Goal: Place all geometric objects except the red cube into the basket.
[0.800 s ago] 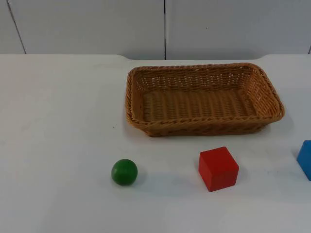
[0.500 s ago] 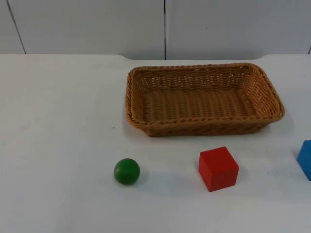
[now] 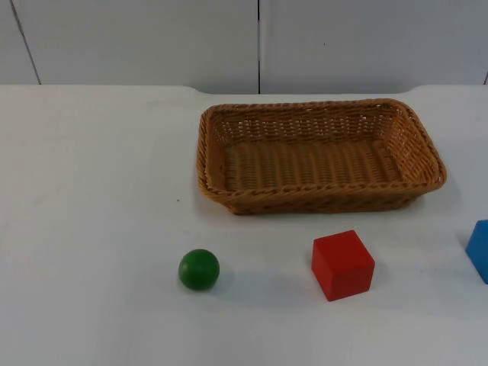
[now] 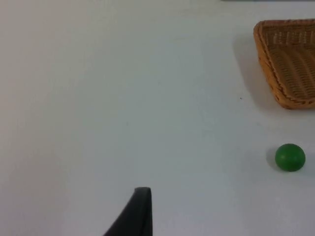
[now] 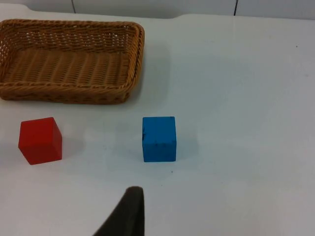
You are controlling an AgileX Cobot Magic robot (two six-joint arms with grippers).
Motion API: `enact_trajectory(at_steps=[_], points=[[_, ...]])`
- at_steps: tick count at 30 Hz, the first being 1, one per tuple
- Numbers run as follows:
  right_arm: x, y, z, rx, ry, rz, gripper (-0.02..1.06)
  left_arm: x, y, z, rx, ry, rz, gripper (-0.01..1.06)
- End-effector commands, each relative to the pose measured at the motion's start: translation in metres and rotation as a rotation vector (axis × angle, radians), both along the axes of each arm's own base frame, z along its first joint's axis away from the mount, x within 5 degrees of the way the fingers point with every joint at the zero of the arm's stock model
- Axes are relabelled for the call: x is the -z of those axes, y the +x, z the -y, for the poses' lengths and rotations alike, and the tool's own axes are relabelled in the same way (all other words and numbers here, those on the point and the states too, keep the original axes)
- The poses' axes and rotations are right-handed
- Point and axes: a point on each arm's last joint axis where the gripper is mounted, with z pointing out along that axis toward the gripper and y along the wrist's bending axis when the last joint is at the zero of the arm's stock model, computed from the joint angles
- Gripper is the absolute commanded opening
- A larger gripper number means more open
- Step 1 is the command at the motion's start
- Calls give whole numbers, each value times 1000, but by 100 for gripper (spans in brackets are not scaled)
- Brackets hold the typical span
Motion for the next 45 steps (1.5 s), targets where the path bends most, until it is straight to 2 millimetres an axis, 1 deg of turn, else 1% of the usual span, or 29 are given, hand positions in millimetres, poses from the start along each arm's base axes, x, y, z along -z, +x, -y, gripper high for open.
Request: enact_trajectory(at_steps=[1,2,3,5,6,9,10,11,15,16,18,20,21,25,26,27,28,29,31,32,36,37,39,41,42,44,45], points=[[0,0,0,5,-5,8,105,-2,13,1,18,-10,-21,105],[0,0,0,5,-5,8,105,0,20,2,37,-11,-46,105],[0,0,0,5,-5,8,105,0,20,2,37,-11,-46,105],[0,0,0,5,-5,8,105,4,34,4,76,-20,-100,103],[0,0,0,5,-5,8,105,7,41,5,98,-31,-125,102],[0,0,0,5,-5,8,105,17,63,9,157,-70,-216,90],[0,0,0,5,-5,8,105,17,63,9,157,-70,-216,90],[0,0,0,5,-5,8,105,21,70,11,174,-81,-246,87],[0,0,0,5,-5,8,105,38,95,15,237,-126,-354,87],[0,0,0,5,-5,8,105,38,95,15,237,-126,-354,87],[0,0,0,5,-5,8,105,46,105,19,259,-126,-387,87],[0,0,0,5,-5,8,105,53,115,27,292,-116,-414,87],[0,0,0,5,-5,8,105,53,115,27,292,-116,-414,87],[0,0,0,5,-5,8,105,70,131,51,326,-49,-440,87],[0,0,0,5,-5,8,105,70,131,51,326,-49,-440,87],[0,0,0,7,-7,9,105,75,134,57,319,-17,-449,87],[0,0,0,7,-7,9,105,85,139,67,313,35,-468,87],[0,0,0,7,-7,9,105,88,142,69,307,49,-471,87],[0,0,0,7,-7,9,105,102,148,90,342,95,-478,87],[0,0,0,7,-7,9,105,102,148,90,342,95,-478,87],[0,0,0,7,-7,9,105,129,158,117,388,114,-496,87],[0,0,0,7,-7,9,105,129,158,117,388,114,-496,87],[0,0,0,7,-7,9,105,143,166,124,386,115,-505,87],[0,0,0,7,-7,9,105,153,174,132,383,116,-518,87],[0,0,0,7,-7,9,105,153,174,132,383,116,-518,87],[0,0,0,7,-7,9,105,159,183,139,390,126,-533,87],[0,0,0,7,-5,8,105,164,191,144,392,132,-544,87]])
